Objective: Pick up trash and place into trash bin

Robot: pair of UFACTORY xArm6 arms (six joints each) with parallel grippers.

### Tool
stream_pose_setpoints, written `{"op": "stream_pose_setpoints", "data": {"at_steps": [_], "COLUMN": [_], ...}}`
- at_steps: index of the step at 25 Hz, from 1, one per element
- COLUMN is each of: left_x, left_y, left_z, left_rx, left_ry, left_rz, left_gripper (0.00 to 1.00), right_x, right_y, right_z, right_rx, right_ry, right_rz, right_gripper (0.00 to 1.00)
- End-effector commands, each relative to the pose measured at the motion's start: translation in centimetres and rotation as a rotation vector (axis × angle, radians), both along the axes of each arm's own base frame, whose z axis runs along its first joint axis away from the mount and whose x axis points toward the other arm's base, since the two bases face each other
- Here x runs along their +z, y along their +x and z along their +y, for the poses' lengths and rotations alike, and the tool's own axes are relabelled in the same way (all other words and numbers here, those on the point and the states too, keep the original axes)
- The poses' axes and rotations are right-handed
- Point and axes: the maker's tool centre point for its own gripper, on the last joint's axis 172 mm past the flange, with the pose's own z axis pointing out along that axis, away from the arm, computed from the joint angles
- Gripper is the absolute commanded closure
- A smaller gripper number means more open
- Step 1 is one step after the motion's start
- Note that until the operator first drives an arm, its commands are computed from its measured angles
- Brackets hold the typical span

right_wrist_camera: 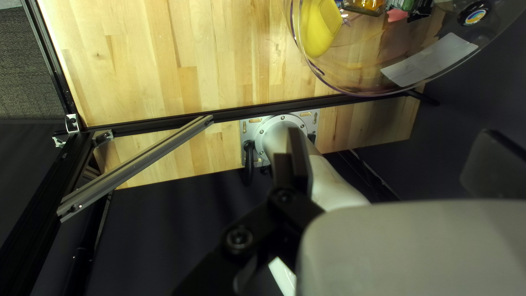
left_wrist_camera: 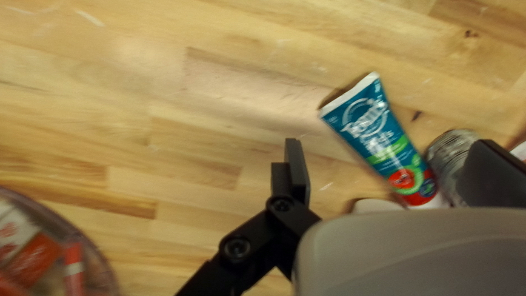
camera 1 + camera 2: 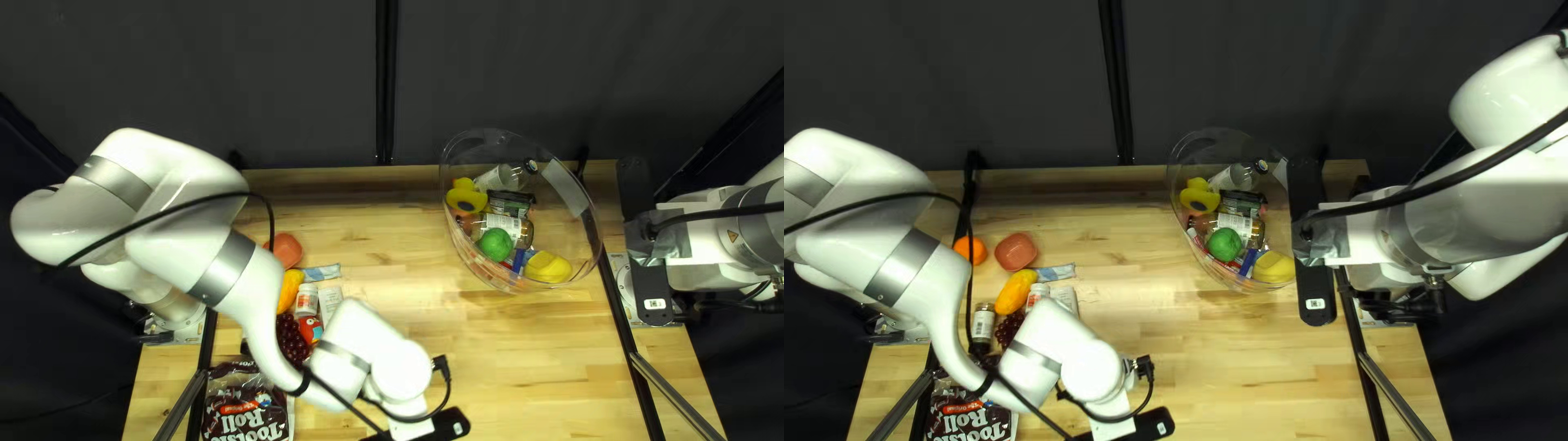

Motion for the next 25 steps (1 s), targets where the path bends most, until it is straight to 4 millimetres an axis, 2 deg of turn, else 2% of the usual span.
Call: {"op": "stream_pose_setpoints", "data": {"at_steps": [1,4,11,20,25], "left_x": [-1.0,-1.7,-1.5,-1.9,-2.8], "left_y": [-3.6,-5.5,-8.6,-10.3,-10.1], "left_z": [-0.5,0.0,2.2,4.7,5.4], "left_rx": [0.088,0.15,0.273,0.367,0.394], "left_ry": [0.047,0.066,0.116,0.136,0.127], "left_rz": [-0.009,-0.02,-0.046,-0.076,-0.088], "left_gripper": [0.0,0.0,0.0,0.0,0.0], "right_x": [0.0,0.0,0.0,0.0,0.0], "right_y": [0.0,0.0,0.0,0.0,0.0], "right_z": [0.0,0.0,0.0,0.0,0.0], "right_rx": [0.0,0.0,0.0,0.0,0.0], "right_ry": [0.0,0.0,0.0,0.0,0.0], "right_rz": [0.0,0.0,0.0,0.0,0.0], "right_gripper": [0.0,0.0,0.0,0.0,0.0]}}
